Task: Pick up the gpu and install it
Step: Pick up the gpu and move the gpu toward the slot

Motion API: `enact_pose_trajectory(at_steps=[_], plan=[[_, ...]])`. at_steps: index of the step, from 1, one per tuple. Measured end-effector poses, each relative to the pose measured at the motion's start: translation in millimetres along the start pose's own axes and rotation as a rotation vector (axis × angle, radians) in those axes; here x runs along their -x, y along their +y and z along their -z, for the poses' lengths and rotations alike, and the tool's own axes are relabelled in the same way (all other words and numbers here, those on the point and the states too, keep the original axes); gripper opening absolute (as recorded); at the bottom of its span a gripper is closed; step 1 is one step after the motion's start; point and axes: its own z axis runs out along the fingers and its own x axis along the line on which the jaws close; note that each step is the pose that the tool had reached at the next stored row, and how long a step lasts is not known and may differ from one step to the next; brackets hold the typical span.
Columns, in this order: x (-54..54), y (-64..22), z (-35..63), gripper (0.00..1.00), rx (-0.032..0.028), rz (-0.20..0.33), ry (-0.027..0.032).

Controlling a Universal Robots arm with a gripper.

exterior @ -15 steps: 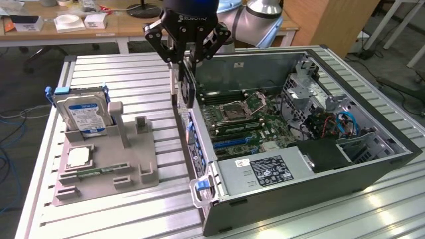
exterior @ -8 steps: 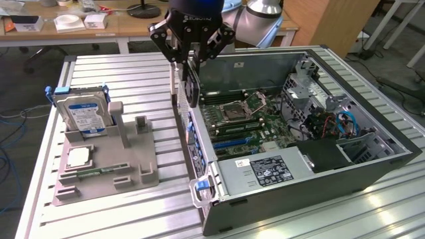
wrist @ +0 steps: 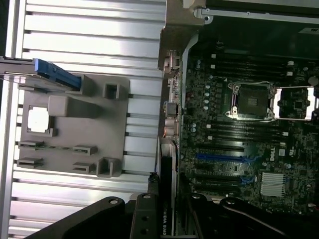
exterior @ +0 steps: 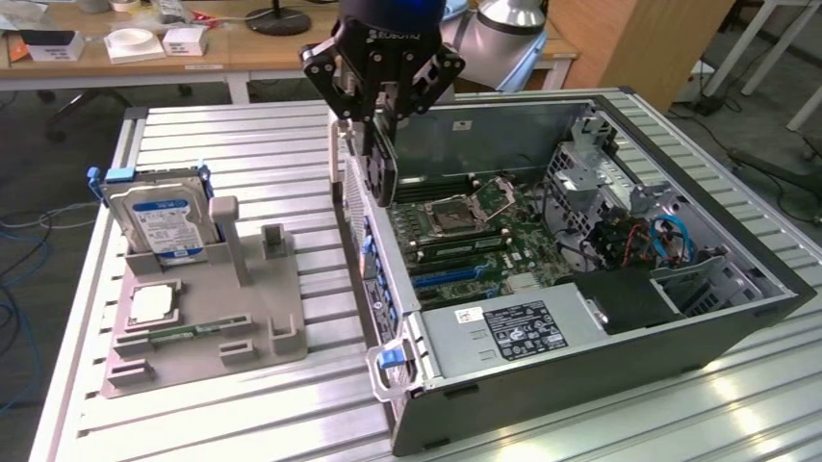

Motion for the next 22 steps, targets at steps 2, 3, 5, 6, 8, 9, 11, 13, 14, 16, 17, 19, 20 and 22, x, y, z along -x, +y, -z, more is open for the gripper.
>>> enact_pose_trajectory(at_steps=[2, 3, 5, 6, 8, 9, 11, 13, 14, 16, 17, 19, 20, 22], plan=[[2.2, -0.1, 0.1, 0.26, 0.0, 0.0, 0.0], [3.3, -0.2, 0.1, 0.26, 0.0, 0.0, 0.0001], [5.6, -0.3, 0.2, 0.26, 0.0, 0.0, 0.0001], [8.3, -0.5, 0.3, 0.26, -0.0001, 0.0, 0.0001], [10.7, -0.6, 0.4, 0.26, 0.0, 0.0, 0.0], [11.7, -0.7, 0.4, 0.26, 0.0, 0.0, 0.0], [13.9, -0.8, 0.5, 0.26, 0.0, 0.0, 0.0], [16.3, -1.0, 0.6, 0.26, 0.0, 0.0, 0.0], [17.4, -1.0, 0.7, 0.26, 0.0, 0.0, 0.0001], [21.2, -1.3, 0.8, 0.26, 0.0, 0.0, 0.0001], [22.4, -1.4, 0.8, 0.26, 0.0, 0.0, 0.0], [24.9, -1.5, 0.9, 0.26, 0.0, 0.0, 0.0001], [26.0, -1.6, 1.0, 0.26, -0.0001, 0.0, 0.0001], [28.1, -1.7, 1.0, 0.26, 0.0, 0.0, 0.0]])
